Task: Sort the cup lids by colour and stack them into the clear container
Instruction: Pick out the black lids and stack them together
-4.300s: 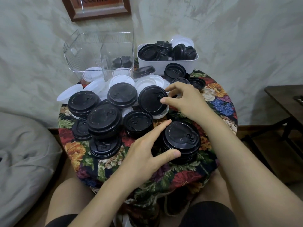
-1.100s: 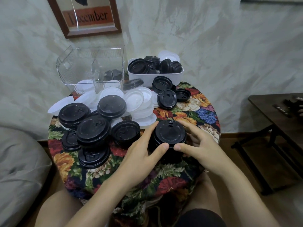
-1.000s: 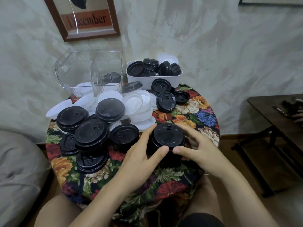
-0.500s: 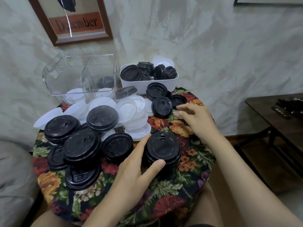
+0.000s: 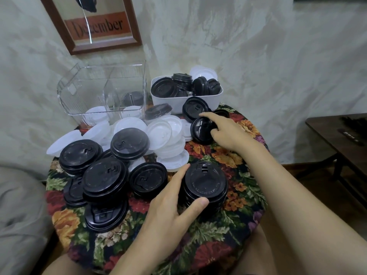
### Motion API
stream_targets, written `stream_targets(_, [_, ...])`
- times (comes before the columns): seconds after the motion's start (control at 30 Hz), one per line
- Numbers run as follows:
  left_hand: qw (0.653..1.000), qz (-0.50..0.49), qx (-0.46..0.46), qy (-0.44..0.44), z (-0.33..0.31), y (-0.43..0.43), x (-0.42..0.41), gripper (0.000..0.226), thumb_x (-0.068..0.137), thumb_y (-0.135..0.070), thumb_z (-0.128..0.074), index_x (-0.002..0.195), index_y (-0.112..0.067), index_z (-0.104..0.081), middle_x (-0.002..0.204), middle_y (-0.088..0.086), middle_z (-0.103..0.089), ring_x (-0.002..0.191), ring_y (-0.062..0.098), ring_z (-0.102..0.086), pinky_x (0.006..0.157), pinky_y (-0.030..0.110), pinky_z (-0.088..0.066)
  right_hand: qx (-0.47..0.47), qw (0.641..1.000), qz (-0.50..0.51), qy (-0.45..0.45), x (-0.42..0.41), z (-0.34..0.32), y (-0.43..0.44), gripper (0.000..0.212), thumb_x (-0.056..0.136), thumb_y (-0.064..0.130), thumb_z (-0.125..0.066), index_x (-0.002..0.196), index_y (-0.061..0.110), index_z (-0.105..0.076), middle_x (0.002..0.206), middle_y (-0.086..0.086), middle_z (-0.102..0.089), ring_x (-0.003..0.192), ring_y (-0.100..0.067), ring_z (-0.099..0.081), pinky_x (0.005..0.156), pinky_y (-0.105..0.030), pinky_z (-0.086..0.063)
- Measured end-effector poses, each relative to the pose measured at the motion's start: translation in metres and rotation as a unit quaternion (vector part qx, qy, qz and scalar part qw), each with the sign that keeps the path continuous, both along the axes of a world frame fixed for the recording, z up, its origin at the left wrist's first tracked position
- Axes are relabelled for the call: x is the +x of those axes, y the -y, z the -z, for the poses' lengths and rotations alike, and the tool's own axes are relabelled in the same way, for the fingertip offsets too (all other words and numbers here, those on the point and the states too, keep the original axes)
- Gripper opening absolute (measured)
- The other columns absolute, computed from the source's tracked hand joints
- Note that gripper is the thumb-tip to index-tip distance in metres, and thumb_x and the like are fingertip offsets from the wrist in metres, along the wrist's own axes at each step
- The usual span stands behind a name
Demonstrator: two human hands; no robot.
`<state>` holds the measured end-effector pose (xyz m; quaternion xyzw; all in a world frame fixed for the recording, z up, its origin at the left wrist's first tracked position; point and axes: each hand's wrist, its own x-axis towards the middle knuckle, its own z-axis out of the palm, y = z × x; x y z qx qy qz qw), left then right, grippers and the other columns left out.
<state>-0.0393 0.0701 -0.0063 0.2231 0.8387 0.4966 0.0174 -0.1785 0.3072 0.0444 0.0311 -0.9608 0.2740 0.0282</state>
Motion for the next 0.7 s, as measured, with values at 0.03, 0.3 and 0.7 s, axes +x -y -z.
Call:
stream_targets(0.03, [1.000,0.001,0.001,0.000,0.000,0.000,0.000,0.068,0.091,-0.072,-0.057,0.151,-0.059,-0.027,0.147,-0.042,-0.041,0.139,-0.015,-0.036,0.112,0.024,-0.035,-0.005,1.000,0.002,-0.009,0.003,0.000,-0.001,0.065,0.096,0.005,-0.043,0.150,0.041,-0.042,0.148,-0.003,-0.054,0.104,-0.022,-0.061,0.077,-0.034,-0.047])
stream_targets(0.3, [1.000,0.001,0.004,0.000,0.000,0.001,0.000,0.069,0.090,-0.068,-0.058,0.152,-0.056,-0.029,0.146,-0.043,-0.041,0.138,-0.016,-0.037,0.110,0.020,-0.035,-0.078,0.996,0.015,-0.036,0.009,-0.005,-0.011,0.035,0.099,0.031,-0.065,0.133,0.039,-0.060,0.121,0.000,-0.062,0.112,-0.023,-0.060,0.096,-0.044,-0.051])
stream_targets(0.7, [1.000,-0.002,0.000,-0.014,-0.001,-0.001,0.001,0.062,0.090,-0.070,-0.055,0.145,-0.065,-0.027,0.143,-0.048,-0.040,0.136,-0.019,-0.037,0.107,0.013,-0.034,-0.213,0.976,0.040,0.006,0.037,0.010,-0.010,0.029,0.097,0.026,-0.070,0.126,0.023,-0.067,0.106,0.000,-0.071,0.082,-0.023,-0.074,0.070,-0.039,-0.065])
